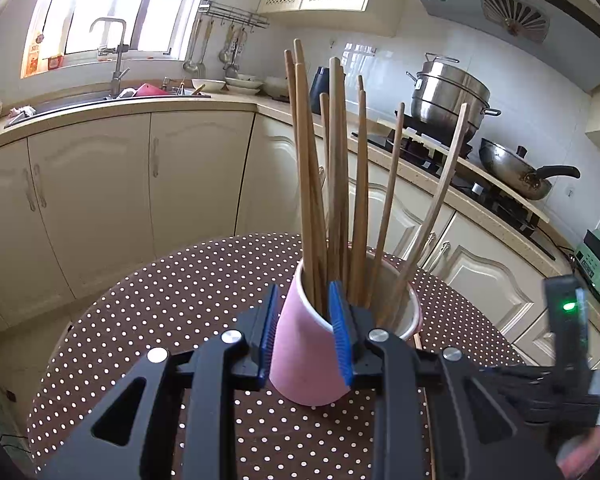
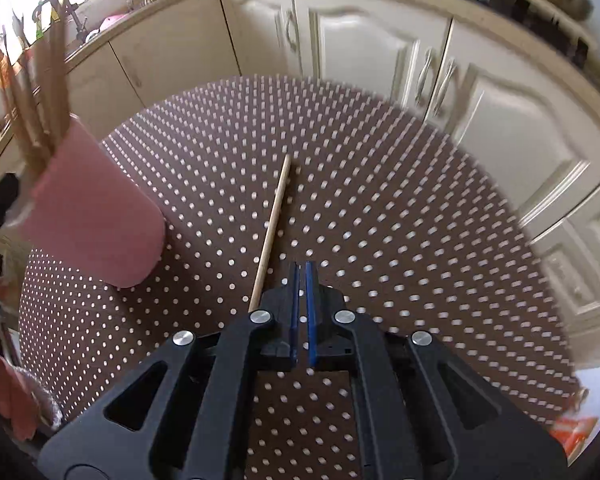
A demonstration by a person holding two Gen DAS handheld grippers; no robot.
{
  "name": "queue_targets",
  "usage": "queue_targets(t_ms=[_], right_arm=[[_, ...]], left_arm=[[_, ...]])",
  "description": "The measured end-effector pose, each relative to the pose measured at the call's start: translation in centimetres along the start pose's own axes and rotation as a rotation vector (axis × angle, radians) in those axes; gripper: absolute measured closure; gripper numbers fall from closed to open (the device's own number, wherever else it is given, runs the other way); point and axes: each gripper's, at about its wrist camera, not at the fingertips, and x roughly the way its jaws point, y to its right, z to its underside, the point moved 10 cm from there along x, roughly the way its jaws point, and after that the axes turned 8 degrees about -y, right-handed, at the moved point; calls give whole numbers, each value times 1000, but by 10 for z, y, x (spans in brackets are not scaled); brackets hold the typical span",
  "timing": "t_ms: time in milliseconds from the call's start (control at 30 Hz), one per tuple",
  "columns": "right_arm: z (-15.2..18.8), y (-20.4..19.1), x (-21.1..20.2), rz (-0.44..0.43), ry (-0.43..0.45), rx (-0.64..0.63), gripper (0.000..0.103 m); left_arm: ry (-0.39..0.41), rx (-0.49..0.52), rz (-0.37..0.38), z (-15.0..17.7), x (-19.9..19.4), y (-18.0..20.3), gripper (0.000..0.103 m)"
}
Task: Organize utensils
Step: 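Close the right tool on the last wooden chopstick, then lift the chopstick upright with the right tool and carry it over the cup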
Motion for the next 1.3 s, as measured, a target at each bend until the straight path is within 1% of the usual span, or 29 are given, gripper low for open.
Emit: queue_targets(t_ms=[67, 100, 200, 300, 333, 367, 400, 433, 467, 500, 567, 600, 633, 667, 700, 767, 833, 867, 933, 967, 1033, 1100, 1167, 1233, 1300], right_arm=[[0, -1, 6, 4, -18, -5, 99], [0, -2, 9, -9, -30, -2, 99], [-3, -1, 7, -12, -19, 7, 99], [-5, -1, 6, -31, -28, 17, 98], [-12, 2, 6, -29, -28, 16, 91], [-13, 1, 5, -27, -23, 12, 80], [-15, 0, 2, -27, -16, 10, 44], [-18, -1, -3, -30, 16, 7, 31], [-20, -2, -8, -26, 47, 2, 31], [-22, -3, -11, -8, 58, -11, 31], [-23, -7, -10, -21, 44, -14, 32], [-23, -8, -7, -22, 35, -14, 40], [-23, -9, -3, -16, 14, -18, 58], [-22, -12, 4, -21, -15, -25, 68], [-21, -15, 10, -34, -44, -32, 75], [-23, -20, 17, -23, -61, -46, 76], [-27, -21, 19, 23, -48, -57, 78], [-28, -20, 21, 41, -53, -59, 81], [-31, -22, 22, 79, -43, -74, 92], [-32, -24, 23, 87, -38, -80, 93], [-35, -26, 25, 72, -42, -74, 96], [-36, -24, 25, 15, -43, -42, 97], [-35, -18, 24, -24, -45, -9, 97], [-36, -15, 19, -49, -23, 14, 97], [-38, -11, 6, -59, 19, 24, 97]], left_arm=[[4, 0, 3, 0, 0, 2, 77], [7, 2, 3, 0, 0, 1, 77], [17, 13, -6, 0, -1, 1, 77], [23, 24, -14, 0, -1, 2, 77], [24, 23, -11, 0, -1, 3, 77], [23, 20, -7, 0, -1, 3, 77], [22, 16, 0, 0, -1, 3, 77], [21, 14, 5, 0, -1, 4, 77], [19, 11, 10, 0, 0, 4, 77], [19, 9, 13, 0, 0, 3, 77], [19, 10, 15, 0, 0, 2, 77], [20, 11, 14, 0, 0, 1, 77], [20, 12, 15, -1, 0, 0, 77], [21, 12, 16, -1, 0, 0, 77], [20, 12, 16, -1, 0, 0, 77], [20, 10, 18, -1, 0, -1, 77], [22, 14, 15, -1, -1, -1, 77], [23, 19, 10, -2, -1, -2, 77], [31, 35, -7, -2, -1, -1, 77], [34, 40, -13, -2, -1, 0, 77], [39, 49, -18, -2, -2, 0, 77], [37, 41, -6, -2, -2, -1, 77], [32, 22, 14, -2, -1, -2, 77], [33, 4, 25, -2, -2, -5, 77], [37, 7, 24, -1, -2, -6, 77]])
